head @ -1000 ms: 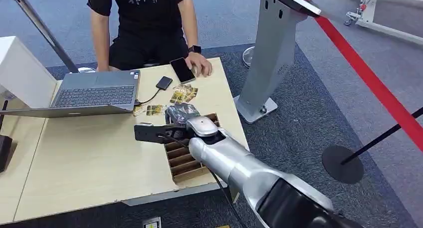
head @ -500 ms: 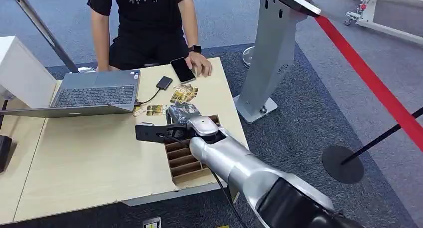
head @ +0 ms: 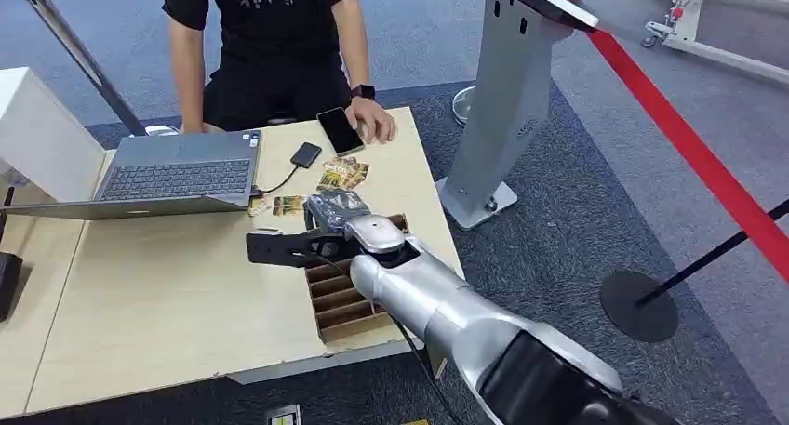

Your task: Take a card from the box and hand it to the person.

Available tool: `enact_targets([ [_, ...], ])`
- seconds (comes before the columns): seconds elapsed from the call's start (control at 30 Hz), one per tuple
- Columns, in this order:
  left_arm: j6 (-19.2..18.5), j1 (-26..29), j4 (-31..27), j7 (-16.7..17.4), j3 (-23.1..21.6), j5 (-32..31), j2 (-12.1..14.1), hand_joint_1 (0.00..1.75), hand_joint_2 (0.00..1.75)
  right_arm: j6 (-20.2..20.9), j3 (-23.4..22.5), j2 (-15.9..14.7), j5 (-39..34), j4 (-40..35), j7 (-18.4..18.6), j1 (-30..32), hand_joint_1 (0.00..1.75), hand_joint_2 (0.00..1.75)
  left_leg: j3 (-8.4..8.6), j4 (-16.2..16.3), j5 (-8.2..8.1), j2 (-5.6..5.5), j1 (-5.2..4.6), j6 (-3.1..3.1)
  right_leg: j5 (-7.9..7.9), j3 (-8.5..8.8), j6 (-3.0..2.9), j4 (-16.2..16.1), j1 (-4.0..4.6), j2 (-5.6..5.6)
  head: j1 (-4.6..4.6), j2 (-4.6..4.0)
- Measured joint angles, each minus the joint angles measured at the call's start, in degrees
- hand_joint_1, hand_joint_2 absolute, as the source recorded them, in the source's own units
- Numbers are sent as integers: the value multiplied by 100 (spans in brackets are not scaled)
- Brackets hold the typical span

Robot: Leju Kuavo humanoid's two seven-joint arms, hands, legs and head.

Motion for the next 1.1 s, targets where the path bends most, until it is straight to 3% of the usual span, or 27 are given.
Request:
enact_targets([
  [0.4, 0, 2, 0, -11, 0, -2, -2, 0, 0, -205, 116, 37, 238, -116, 22, -2, 145, 175, 1, 0, 0, 0, 0, 0, 0, 1, 0, 0, 0, 0, 2, 0],
  [0.73, -11, 2, 0, -107, 4, -11, -2, 0, 0, -546, 149, 28, 426, -300, 22, -68, 136, 175, 1, 0, 0, 0, 0, 0, 0, 0, 0, 0, 0, 0, 2, 0],
  [1.1, -52, 11, 0, -219, 4, -15, 0, 0, 0, -252, -205, -321, 1040, -1458, 391, -186, 134, 175, 3, 1, 1, 0, -1, -1, 0, 0, 0, 0, 0, 0, 2, 0],
])
